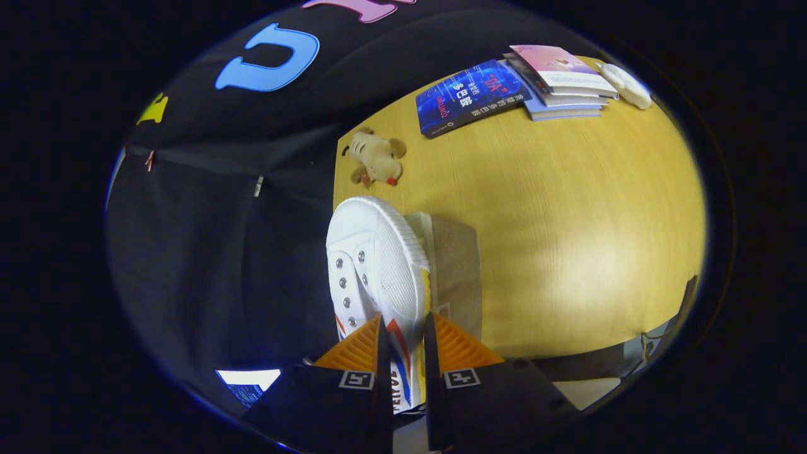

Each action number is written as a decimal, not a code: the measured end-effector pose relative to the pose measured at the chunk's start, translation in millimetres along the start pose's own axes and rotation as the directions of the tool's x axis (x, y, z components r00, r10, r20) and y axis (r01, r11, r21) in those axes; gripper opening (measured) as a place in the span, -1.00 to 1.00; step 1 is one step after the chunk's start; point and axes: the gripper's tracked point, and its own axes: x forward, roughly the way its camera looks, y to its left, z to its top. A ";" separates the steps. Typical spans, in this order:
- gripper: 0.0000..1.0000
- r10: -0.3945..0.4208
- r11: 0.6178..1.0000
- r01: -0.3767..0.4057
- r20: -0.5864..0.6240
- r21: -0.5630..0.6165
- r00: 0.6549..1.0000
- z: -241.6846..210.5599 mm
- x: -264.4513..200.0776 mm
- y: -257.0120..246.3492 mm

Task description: Open the storage box then place both shoes into the box .Put the left shoe in first, then the right shoe, with the right side of both shoes facing outward in a uniform manner.

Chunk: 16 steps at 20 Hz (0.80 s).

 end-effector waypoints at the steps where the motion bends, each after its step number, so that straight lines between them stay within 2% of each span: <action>1: -0.50 -0.010 1.000 0.010 -0.009 0.010 1.000 -4.4 9.2 3.3; 5: -0.50 -0.059 0.998 0.060 -0.041 0.029 0.997 -18.7 39.8 2.2; 9: -0.48 -0.112 0.994 0.112 -0.037 0.014 0.993 -23.4 51.7 -9.0; 10: -0.36 -0.105 0.994 0.106 -0.040 0.012 0.994 -24.1 52.5 -6.9; 14: -0.10 -0.074 0.997 0.074 -0.004 0.009 0.997 -14.6 47.8 1.5; 16: 0.17 -0.062 0.998 0.062 0.008 0.004 0.998 -10.7 45.4 2.4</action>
